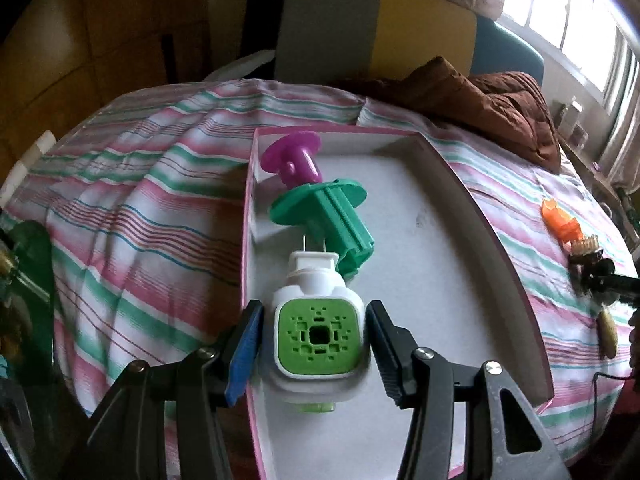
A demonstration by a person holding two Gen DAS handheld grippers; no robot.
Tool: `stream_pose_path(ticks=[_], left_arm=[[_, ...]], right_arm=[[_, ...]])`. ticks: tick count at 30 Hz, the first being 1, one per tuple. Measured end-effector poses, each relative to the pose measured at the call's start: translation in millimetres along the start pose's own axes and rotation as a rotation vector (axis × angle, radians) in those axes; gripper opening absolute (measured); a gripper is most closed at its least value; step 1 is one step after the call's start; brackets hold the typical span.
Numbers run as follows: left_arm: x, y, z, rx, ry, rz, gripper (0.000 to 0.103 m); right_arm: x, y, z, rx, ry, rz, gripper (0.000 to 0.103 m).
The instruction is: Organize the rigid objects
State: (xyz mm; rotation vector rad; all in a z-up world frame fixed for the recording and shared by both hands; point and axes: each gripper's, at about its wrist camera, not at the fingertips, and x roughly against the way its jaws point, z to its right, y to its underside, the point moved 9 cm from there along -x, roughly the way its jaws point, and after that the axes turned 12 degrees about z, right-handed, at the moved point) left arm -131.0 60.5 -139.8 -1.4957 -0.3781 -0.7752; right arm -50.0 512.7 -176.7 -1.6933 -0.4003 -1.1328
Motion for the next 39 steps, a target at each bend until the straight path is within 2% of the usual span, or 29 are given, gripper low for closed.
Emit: stream_pose_path(ticks=[9,24,34,39], left_arm=[[20,-8,1,-0.029,-0.024,0.051,0.053],[57,-8,-11,-0.003,-0.041,0.096,0.053],[59,-3,-22,0.036,-0.027,0.096,0.053],[60,0,-26,0.049,-0.024,0.096,0.053]], right_arm=[[0,-1,2,0.004,0.002,0.001,0.079],[3,4,-5,0.044,0.016,0.02,0.078],[16,17,-17,0.039,-0.017,-0.015,0.078],[29,15,-21,0.063,-0.002,0.023,0.078]])
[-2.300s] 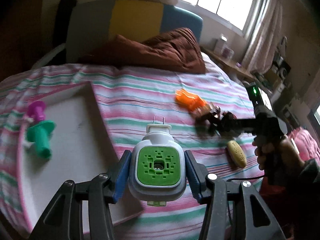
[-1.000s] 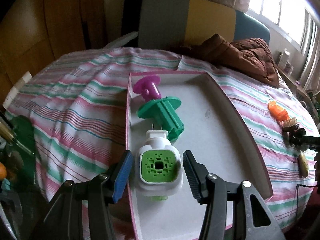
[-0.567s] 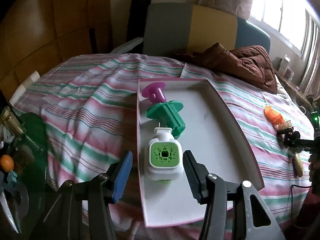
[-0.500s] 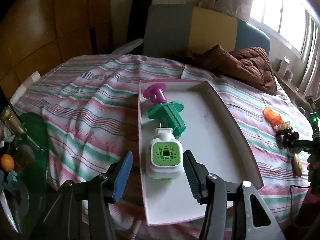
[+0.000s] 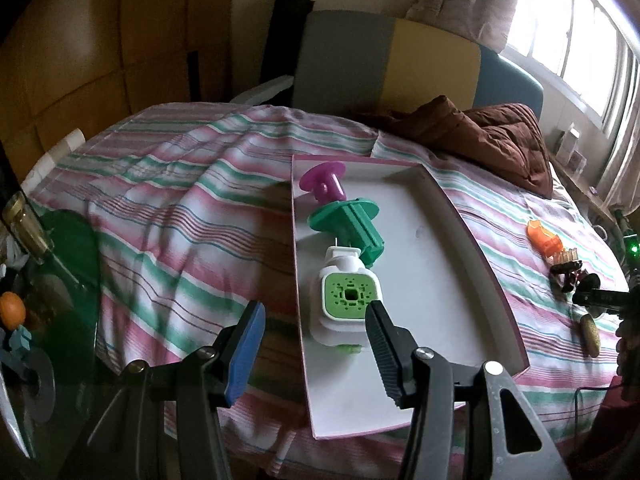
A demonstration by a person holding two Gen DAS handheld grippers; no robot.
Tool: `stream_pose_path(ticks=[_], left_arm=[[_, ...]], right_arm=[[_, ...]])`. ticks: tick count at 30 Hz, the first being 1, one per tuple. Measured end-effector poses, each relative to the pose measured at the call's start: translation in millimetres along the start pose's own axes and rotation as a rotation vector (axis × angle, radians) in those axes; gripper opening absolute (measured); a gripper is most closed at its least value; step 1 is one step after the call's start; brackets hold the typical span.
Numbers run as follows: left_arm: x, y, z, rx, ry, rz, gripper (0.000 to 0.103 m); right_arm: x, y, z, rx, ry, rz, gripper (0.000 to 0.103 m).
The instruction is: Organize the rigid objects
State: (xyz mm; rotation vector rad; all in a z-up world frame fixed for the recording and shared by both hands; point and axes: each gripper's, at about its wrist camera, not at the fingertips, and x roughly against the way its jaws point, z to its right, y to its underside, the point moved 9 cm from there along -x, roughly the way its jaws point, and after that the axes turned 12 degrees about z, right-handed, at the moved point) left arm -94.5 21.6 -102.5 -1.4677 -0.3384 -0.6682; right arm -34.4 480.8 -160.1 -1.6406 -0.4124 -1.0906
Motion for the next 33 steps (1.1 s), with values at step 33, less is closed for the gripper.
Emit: stream_pose_path(ticks=[33], left_arm=[[17,1,-57,0.083,-0.103,0.042,0.053]], right_arm=[[115,47,-326,0.41,-0.588,0.138,0.078]])
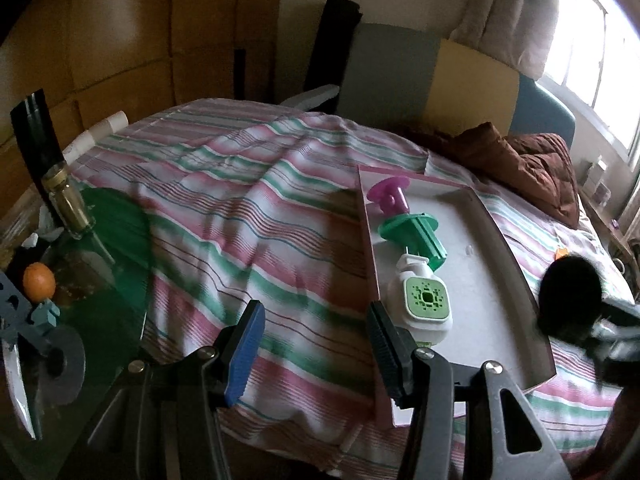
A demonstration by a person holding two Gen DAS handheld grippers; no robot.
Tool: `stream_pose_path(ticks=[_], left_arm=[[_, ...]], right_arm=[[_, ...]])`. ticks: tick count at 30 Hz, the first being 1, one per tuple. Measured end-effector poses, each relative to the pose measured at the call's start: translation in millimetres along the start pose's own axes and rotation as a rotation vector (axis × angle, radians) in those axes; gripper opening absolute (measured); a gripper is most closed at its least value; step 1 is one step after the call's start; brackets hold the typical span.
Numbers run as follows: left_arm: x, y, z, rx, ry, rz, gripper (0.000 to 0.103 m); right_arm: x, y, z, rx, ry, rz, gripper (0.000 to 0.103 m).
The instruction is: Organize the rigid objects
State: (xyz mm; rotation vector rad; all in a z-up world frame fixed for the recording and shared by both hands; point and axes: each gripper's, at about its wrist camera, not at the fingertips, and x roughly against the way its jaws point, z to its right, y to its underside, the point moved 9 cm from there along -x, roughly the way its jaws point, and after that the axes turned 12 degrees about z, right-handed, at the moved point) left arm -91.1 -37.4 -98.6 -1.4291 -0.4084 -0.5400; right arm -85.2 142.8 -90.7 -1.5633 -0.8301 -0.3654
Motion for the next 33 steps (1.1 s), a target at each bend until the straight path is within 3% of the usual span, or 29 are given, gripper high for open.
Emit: stream_pose_path(ticks=[9,16,33], left_arm=[[-1,-1,-5,0.016,-0.004,-0.003,0.053],[-1,-1,-6,0.013,-0.013,-0.002,0.053],[13,-9,11,-0.045,-0.001,0.025,0.053]], right_arm=[[-42,33,-47,0.037,-0.101,-0.133,0.078],[-55,42,-55,0.031,-0.127,-0.161,0.079],[-23,23,-53,0.001,-0.153,-0.055,0.085]])
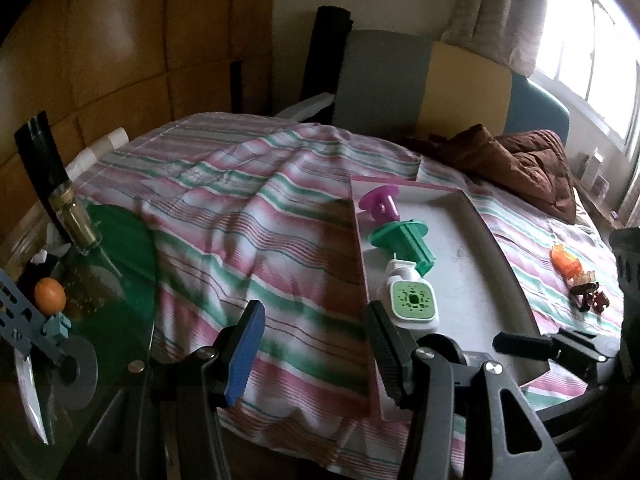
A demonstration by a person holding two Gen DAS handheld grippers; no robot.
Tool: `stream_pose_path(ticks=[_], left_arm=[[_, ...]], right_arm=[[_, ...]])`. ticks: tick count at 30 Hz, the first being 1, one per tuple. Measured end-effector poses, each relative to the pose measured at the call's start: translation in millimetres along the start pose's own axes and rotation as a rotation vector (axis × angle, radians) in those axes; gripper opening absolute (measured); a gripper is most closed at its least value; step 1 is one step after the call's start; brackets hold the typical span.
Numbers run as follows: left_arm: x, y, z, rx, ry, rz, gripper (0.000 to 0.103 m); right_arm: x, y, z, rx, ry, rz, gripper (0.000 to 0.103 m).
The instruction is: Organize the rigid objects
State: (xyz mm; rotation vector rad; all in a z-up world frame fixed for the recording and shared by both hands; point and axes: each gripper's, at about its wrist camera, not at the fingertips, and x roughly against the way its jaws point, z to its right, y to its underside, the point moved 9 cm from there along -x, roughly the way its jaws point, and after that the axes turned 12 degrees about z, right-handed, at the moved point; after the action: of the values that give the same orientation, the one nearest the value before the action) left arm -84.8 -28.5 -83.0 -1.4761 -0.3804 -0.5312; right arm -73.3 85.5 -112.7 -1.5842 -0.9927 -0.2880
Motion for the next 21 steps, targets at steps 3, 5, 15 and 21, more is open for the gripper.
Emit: stream_pose_path(ticks=[3,5,15,21], left_arm=[[1,-1,5,-0.012,0.008,0.001,0.053],[1,-1,8,-0.016,0.013,0.003,0.053],[9,-9,32,-0.072,0.049,0.024,0.053],[10,-11,51,-0.105,0.081,0.023,0.053]], right_arm=[[8,-5,1,0.012,0.012,0.03,0.086],[16,-7,5,0.018,0.023,0.052,0.086],[55,-13,54,-0.029,0.128,0.127,0.086],[74,-7,98,-0.071,0.224,0.128,0.086]])
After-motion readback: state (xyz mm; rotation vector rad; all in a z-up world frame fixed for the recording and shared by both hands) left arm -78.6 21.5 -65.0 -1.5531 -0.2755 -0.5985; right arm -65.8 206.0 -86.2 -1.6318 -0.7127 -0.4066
